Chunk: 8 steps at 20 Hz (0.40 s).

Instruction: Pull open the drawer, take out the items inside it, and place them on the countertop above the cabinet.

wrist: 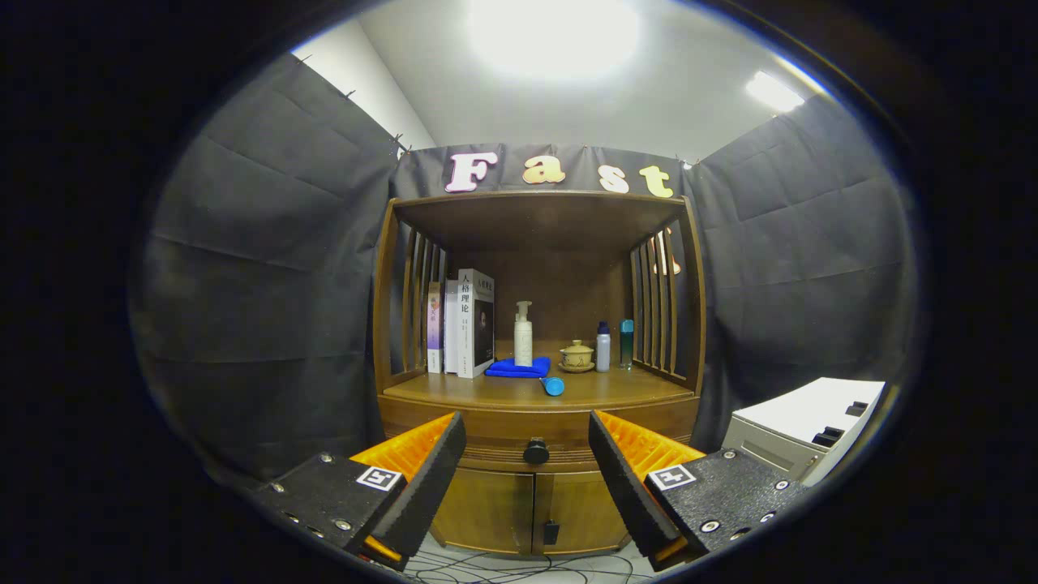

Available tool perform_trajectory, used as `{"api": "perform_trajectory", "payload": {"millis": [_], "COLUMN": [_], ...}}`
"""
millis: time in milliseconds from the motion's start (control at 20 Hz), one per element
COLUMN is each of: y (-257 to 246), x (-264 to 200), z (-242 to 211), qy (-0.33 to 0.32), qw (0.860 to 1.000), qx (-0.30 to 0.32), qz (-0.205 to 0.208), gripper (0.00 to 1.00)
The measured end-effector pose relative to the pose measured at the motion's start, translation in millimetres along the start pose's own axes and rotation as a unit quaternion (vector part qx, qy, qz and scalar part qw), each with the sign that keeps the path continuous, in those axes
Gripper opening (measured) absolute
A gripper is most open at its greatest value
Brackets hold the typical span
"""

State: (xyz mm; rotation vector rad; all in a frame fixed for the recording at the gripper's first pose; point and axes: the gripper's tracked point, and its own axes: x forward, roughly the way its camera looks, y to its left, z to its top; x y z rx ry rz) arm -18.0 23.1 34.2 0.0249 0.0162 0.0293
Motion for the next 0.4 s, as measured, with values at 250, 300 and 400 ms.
{"api": "perform_trajectory", "payload": {"millis": [250, 300, 400], "y": [4.3, 5.1, 4.6], "x": [0.5, 0.5, -0.6], "z": [-6.5, -6.0, -4.8], "qy": [0.008, 0.006, 0.004], "qw": [1.0, 1.0, 1.0], "qx": [-0.011, -0.01, -0.007], "qz": [0.004, 0.005, 0.004], "gripper": [0.95, 0.95, 0.95]}}
